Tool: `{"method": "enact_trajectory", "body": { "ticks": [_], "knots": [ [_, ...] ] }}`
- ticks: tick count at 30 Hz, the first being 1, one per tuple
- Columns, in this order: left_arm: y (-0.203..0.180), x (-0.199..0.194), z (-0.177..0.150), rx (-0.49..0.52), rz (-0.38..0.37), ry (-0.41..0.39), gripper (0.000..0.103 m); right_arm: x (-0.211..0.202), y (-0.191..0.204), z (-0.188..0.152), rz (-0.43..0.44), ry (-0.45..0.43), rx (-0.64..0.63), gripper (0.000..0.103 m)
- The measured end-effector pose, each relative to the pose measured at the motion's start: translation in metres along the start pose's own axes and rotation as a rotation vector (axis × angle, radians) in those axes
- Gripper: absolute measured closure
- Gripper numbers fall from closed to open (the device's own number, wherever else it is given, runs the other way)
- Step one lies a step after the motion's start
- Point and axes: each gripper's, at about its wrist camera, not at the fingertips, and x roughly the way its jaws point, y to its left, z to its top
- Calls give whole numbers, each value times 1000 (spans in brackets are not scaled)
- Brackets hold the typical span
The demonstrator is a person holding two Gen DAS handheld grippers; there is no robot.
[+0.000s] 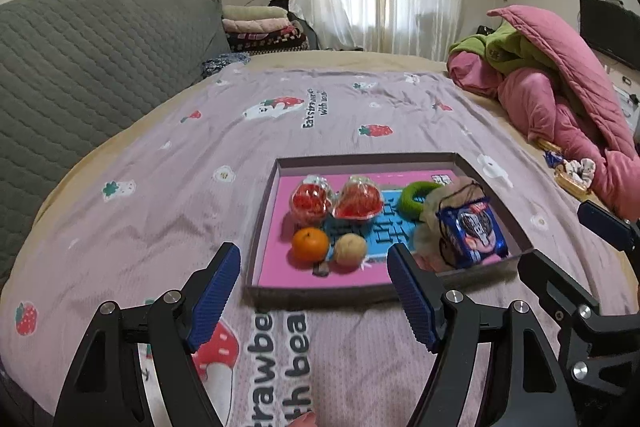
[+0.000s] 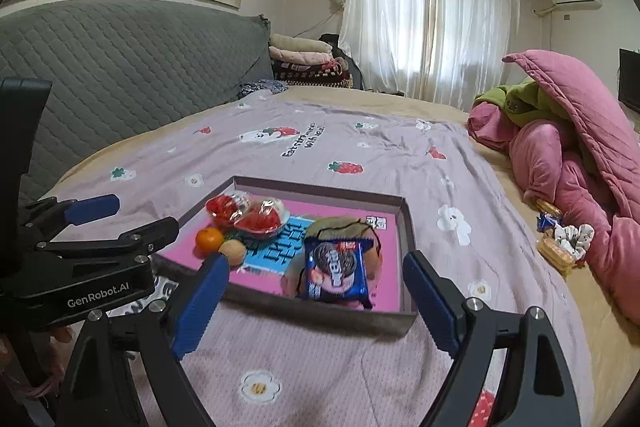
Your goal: Organize objects
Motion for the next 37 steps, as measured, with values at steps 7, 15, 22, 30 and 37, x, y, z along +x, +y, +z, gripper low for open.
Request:
{"method": "enact_trajectory", "body": {
  "ticks": [7,15,22,30,37],
  "knots": [
    [6,-10,-17,-34,29,11,26,-9,2,-13,1,-9,14,15],
    [3,-1,-35,-20,39,49,26,-2,1,-32,3,9,37,15],
    [-7,6,-46,10,22,52,26,14,-2,-49,-5,52,39,15],
    [-10,16,-54,5,25,64,26,27,-2,-59,-6,86,37,15],
    [-14,27,-58,34,54,80,26,34,-2,-64,-2,105,35,15]
  ]
}}
